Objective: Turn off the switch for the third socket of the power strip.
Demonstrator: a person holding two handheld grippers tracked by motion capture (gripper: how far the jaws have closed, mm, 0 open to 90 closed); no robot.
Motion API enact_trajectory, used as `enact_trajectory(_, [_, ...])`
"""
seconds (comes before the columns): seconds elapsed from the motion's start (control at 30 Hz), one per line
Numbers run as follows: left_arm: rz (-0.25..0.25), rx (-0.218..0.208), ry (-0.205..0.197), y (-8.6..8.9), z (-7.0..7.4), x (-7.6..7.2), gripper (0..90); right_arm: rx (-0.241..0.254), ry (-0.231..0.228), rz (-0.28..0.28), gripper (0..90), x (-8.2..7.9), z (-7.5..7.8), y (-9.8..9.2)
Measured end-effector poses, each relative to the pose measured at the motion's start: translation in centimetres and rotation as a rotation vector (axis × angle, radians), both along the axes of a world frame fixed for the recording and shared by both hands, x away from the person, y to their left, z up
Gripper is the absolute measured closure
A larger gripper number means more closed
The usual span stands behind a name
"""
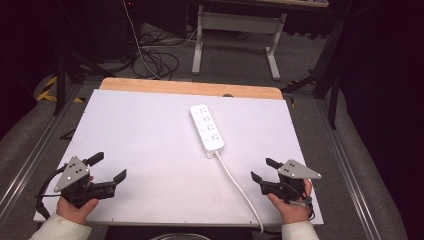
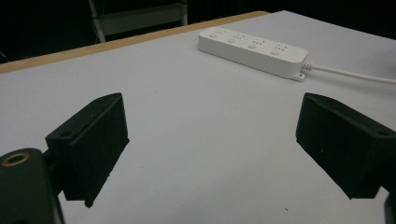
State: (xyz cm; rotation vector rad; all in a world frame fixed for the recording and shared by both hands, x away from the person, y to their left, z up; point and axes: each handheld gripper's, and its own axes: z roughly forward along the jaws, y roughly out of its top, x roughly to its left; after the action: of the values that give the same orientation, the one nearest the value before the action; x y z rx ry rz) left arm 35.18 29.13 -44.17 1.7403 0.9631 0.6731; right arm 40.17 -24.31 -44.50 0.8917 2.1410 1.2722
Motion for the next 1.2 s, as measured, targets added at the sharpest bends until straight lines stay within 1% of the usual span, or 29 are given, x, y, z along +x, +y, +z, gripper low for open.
enact_trajectory(0.07, [0.001, -0.003, -0.001, 0.0, 0.0, 0.0, 9.6, -0.006, -0.001, -0.002, 30.1, 0.0, 0.0, 0.0])
enact_trajectory(0.17, [0.001, 0.015, -0.018, -0.1, 0.1, -0.1, 9.9, -0.007, -0.002, 0.004, 30.1, -0.1, 0.1, 0.1])
enact_trajectory(0.23, [0.004, 0.031, -0.029, -0.1, 0.1, -0.2, 10.2, -0.01, -0.012, 0.006, 30.0, -0.1, 0.2, 0.1])
enact_trajectory(0.3, [0.003, 0.027, -0.032, -0.1, 0.1, -0.2, 9.9, -0.012, -0.014, 0.008, 29.4, -0.1, 0.3, 0.1])
enact_trajectory(0.37, [0.004, 0.011, -0.029, -0.1, 0.2, -0.3, 9.9, -0.016, -0.015, 0.005, 29.1, -0.1, 0.3, 0.2])
enact_trajectory(0.47, [0.004, 0.005, -0.03, 0.1, 0.3, -0.3, 9.6, -0.021, -0.014, 0.005, 29.2, -0.1, 0.4, 0.2])
enact_trajectory(0.6, [0.004, 0.009, -0.035, 0.0, 0.3, -0.4, 9.6, -0.023, -0.015, 0.008, 29.2, -0.2, 0.6, 0.3])
enact_trajectory(0.7, [0.008, 0.021, -0.04, 0.0, 0.3, -0.4, 9.6, -0.027, -0.022, 0.009, 29.2, -0.2, 0.7, 0.4])
enact_trajectory(0.83, [0.015, 0.012, -0.037, 0.1, 0.3, -0.4, 9.4, -0.022, -0.023, 0.014, 28.7, -0.1, 0.9, 0.4])
enact_trajectory(0.93, [0.019, 0.017, -0.042, 0.1, 0.3, -0.4, 9.4, -0.025, -0.021, 0.017, 28.3, -0.1, 1.1, 0.5])
enact_trajectory(1.0, [0.017, 0.019, -0.045, 0.0, 0.3, -0.4, 9.4, -0.028, -0.01, 0.026, 26.0, 0.0, 1.4, 0.6])
enact_trajectory(1.03, [0.018, 0.021, -0.045, 0.0, 0.3, -0.4, 9.4, -0.034, 0.0, 0.035, 24.2, 0.2, 1.8, 0.9])
enact_trajectory(1.07, [0.018, 0.024, -0.044, 0.0, 0.3, -0.4, 9.4, -0.034, 0.0, 0.035, 24.2, 0.2, 1.8, 0.9])
enact_trajectory(1.1, [0.019, 0.024, -0.044, 0.0, 0.3, -0.4, 9.5, -0.047, 0.0, 0.044, 22.8, 0.4, 2.3, 1.3])
enact_trajectory(1.13, [0.02, 0.026, -0.044, 0.0, 0.3, -0.4, 9.5, -0.047, 0.0, 0.044, 22.8, 0.4, 2.3, 1.3])
enact_trajectory(1.17, [0.021, 0.027, -0.044, 0.0, 0.3, -0.4, 9.6, -0.049, 0.005, 0.051, 22.8, 0.7, 2.8, 1.6])
enact_trajectory(1.2, [0.021, 0.027, -0.044, 0.0, 0.3, -0.4, 9.6, -0.049, 0.005, 0.051, 22.8, 0.7, 2.8, 1.6])
